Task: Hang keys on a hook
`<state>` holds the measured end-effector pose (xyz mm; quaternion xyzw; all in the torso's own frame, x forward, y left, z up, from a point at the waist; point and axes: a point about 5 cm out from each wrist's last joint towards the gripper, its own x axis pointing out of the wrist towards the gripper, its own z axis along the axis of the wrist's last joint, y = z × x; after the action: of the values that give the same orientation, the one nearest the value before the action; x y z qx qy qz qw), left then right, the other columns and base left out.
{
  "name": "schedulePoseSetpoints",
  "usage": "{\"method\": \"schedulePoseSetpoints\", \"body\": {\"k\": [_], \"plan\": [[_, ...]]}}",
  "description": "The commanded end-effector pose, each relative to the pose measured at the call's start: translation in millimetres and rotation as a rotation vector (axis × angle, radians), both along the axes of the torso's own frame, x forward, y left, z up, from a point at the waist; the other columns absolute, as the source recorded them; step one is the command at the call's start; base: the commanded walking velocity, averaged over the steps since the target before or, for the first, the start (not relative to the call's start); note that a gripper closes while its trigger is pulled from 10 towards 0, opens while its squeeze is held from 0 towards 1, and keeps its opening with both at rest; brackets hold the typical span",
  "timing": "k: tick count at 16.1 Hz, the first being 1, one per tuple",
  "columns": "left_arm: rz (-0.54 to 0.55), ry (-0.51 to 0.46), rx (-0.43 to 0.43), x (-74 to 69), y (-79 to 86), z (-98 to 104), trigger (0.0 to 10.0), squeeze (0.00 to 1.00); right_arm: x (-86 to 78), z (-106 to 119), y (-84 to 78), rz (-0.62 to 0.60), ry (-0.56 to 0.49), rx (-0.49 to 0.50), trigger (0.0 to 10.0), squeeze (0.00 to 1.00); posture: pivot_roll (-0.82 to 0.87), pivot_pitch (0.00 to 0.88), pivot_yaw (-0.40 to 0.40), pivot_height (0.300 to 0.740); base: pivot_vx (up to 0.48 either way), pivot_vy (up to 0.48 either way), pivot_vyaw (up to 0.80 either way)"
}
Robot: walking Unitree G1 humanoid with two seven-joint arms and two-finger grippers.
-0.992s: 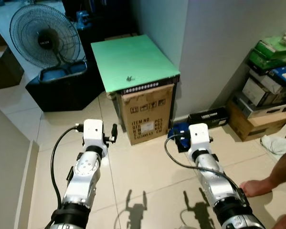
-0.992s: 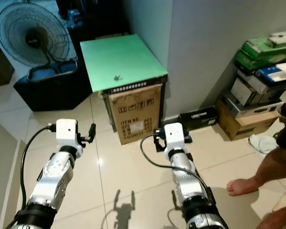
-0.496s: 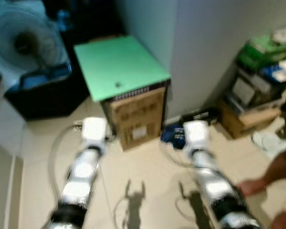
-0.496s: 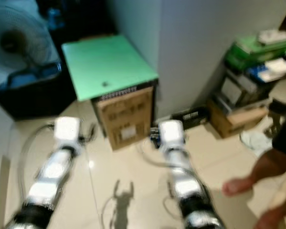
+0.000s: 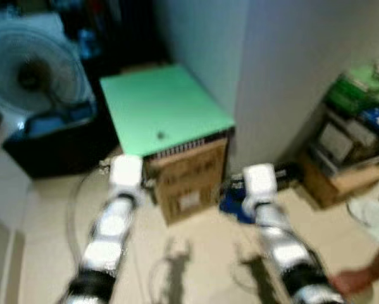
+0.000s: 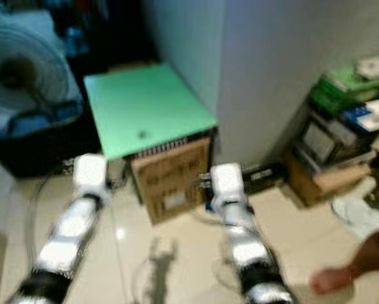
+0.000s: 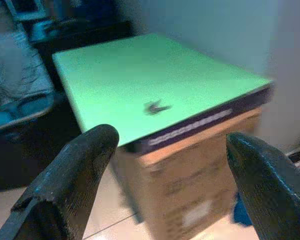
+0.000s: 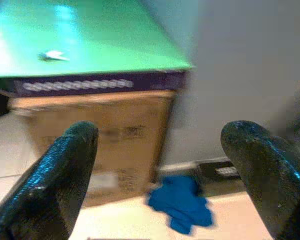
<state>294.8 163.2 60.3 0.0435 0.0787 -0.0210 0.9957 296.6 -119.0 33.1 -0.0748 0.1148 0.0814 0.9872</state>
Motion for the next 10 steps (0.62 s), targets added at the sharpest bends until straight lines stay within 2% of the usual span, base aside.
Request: {"method": "schedulePoseSetpoints", "body": {"k": [1, 10], "plan": [[-0.025, -0.014, -0.003, 3.0, -9.2, 3.9, 10.0, 0.0, 2.7, 3.4, -10.1, -0.022, -0.011, -0.023, 10.0, 0.0, -0.17, 0.0, 0.085, 0.74, 0.472, 0.0, 0.0], [-0.014, -0.012, 0.02, 5.8, -9.6, 4.2, 10.0, 0.0, 1.4, 2.6, -9.0, -0.014, -0.008, -0.02, 10.0, 0.0, -0.18, 0.0, 0.094, 0.74, 0.464, 0.0, 0.0]]}}
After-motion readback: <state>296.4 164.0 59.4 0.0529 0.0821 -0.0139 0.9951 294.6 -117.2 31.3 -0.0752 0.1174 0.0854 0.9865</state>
